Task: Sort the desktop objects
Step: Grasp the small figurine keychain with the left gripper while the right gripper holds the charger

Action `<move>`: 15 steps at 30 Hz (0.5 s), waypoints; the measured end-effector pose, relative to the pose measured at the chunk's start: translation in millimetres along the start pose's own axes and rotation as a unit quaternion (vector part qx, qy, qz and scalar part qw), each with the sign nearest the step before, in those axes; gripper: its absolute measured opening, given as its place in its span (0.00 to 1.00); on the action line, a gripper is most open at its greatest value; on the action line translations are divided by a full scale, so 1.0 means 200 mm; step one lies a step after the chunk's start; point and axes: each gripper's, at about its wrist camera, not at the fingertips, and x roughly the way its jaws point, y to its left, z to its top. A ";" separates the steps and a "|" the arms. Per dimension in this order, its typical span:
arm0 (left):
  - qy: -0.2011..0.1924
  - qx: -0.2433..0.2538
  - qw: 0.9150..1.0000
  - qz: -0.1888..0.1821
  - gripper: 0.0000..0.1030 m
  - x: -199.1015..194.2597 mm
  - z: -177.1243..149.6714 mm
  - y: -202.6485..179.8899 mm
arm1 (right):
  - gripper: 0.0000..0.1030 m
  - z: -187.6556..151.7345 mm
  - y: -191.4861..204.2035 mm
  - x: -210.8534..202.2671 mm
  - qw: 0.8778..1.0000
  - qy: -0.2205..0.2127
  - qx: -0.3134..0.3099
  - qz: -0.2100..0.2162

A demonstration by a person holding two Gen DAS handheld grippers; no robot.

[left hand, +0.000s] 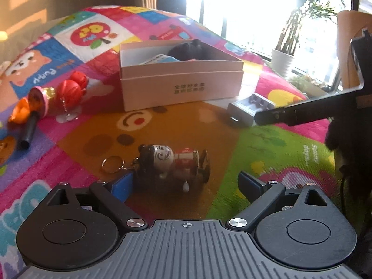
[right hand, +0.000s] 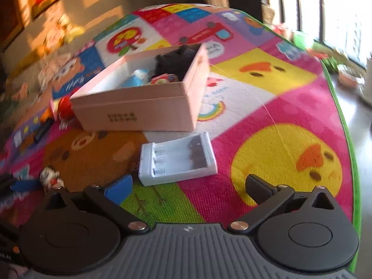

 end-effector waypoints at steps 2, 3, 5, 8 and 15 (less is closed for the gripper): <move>-0.002 -0.001 1.000 0.005 0.96 0.00 0.00 0.00 | 1.00 0.02 0.05 -0.02 0.999 -0.023 -0.039 -0.017; -0.003 -0.003 1.000 0.005 0.97 0.00 0.00 0.00 | 1.00 0.04 0.07 -0.02 0.998 -0.031 -0.053 -0.023; -0.003 -0.007 1.000 0.004 0.97 0.00 0.00 0.01 | 1.00 0.08 0.09 0.01 0.998 -0.026 -0.063 -0.013; -0.007 -0.015 1.000 0.005 0.97 -0.01 -0.01 0.02 | 1.00 0.12 0.11 0.10 0.997 0.001 -0.078 -0.009; -0.010 -0.027 1.000 0.014 0.97 -0.01 0.01 0.04 | 0.88 0.11 0.11 0.16 0.997 0.023 -0.078 0.006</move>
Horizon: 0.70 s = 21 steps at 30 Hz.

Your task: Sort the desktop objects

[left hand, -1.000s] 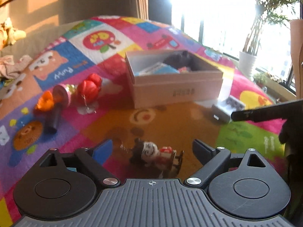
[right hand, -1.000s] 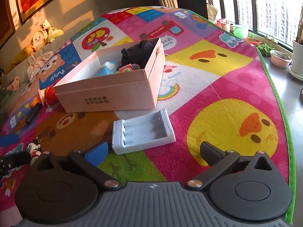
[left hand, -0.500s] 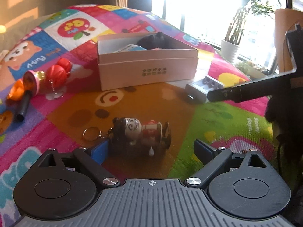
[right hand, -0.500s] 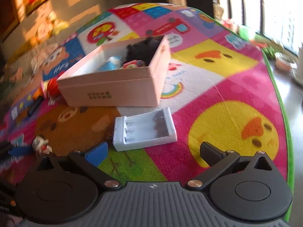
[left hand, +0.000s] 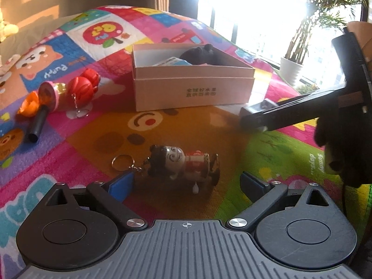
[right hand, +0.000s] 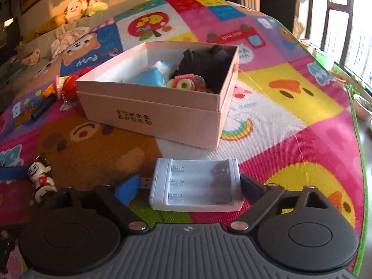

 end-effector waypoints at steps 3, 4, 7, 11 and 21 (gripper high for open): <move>-0.005 0.019 1.000 0.021 0.97 0.01 0.03 -0.02 | 0.88 0.01 -0.01 -0.07 1.000 -0.015 -0.003 -0.006; -0.007 0.027 0.999 0.029 0.97 0.02 0.04 -0.03 | 0.88 0.01 -0.02 -0.10 1.000 -0.023 -0.004 -0.010; -0.006 0.041 0.999 0.032 0.91 0.04 0.08 -0.04 | 0.88 0.05 -0.07 -0.25 0.998 -0.054 0.005 -0.015; 0.007 0.050 0.998 0.034 0.69 0.07 0.08 -0.06 | 0.88 0.12 -0.11 -0.45 0.995 -0.101 0.010 -0.023; -0.099 0.054 0.992 0.060 0.68 -0.19 0.30 -0.04 | 0.88 0.39 -0.05 -0.86 0.971 -0.235 -0.029 -0.039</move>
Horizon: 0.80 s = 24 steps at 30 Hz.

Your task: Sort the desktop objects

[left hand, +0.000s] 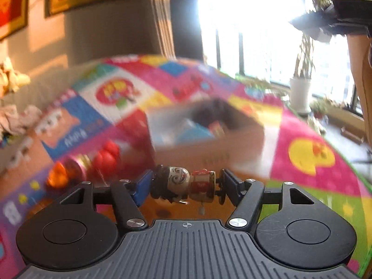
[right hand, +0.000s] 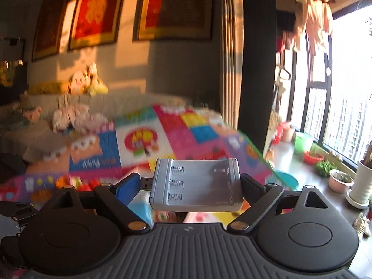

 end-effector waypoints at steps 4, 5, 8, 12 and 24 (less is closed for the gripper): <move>-0.020 -0.010 1.000 0.008 0.68 -0.05 0.07 0.03 | 0.88 0.09 -0.02 -0.05 0.998 -0.013 0.032 0.061; -0.020 -0.014 1.000 0.008 0.68 -0.06 0.07 0.04 | 0.88 0.10 -0.03 -0.05 0.996 -0.008 0.044 0.082; -0.013 -0.020 1.000 0.011 0.68 -0.06 0.05 0.05 | 0.88 0.12 -0.10 -0.03 0.982 0.021 0.112 0.154; -0.005 -0.029 1.000 0.011 0.68 -0.08 0.01 0.06 | 0.88 0.10 -0.24 0.05 0.947 0.066 0.216 0.229; 0.035 -0.042 0.998 0.022 0.69 -0.02 -0.11 0.12 | 0.88 -0.05 0.04 0.00 0.982 0.077 0.044 0.164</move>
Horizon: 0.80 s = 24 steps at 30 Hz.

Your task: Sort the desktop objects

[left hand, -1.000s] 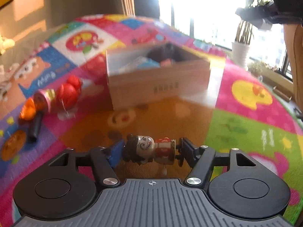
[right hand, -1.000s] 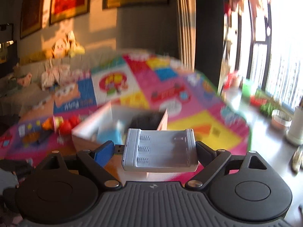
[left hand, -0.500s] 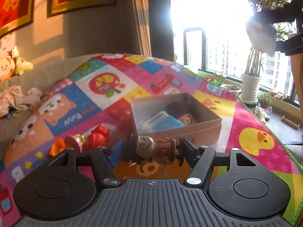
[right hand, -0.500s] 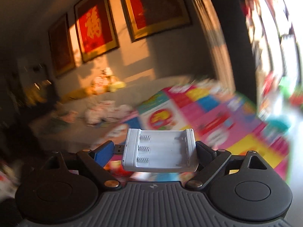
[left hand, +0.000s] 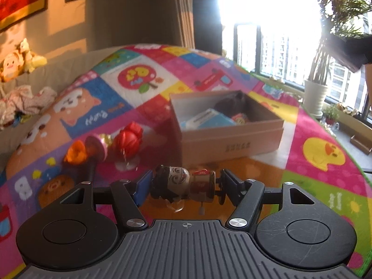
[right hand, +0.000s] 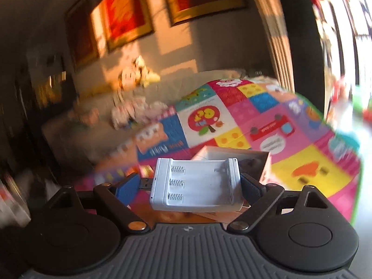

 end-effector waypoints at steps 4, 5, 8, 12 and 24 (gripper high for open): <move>0.033 -0.002 0.999 0.008 0.67 0.08 -0.07 0.00 | 0.88 -0.17 0.17 0.05 0.995 0.035 -0.095 -0.009; 0.041 -0.002 0.999 0.010 0.65 0.11 -0.08 0.00 | 0.88 -0.23 0.18 0.09 0.993 0.058 -0.100 -0.004; 0.054 0.006 0.998 0.023 0.66 0.15 -0.12 0.00 | 0.88 -0.44 0.22 0.24 0.985 0.135 -0.110 -0.006; 0.057 0.011 0.998 0.013 0.71 0.14 -0.09 0.01 | 0.88 -0.60 0.22 0.32 0.979 0.172 -0.112 -0.019; 0.077 0.142 0.974 -0.159 0.92 0.27 0.01 -0.34 | 0.94 -0.70 0.07 0.32 0.978 0.204 -0.046 -0.002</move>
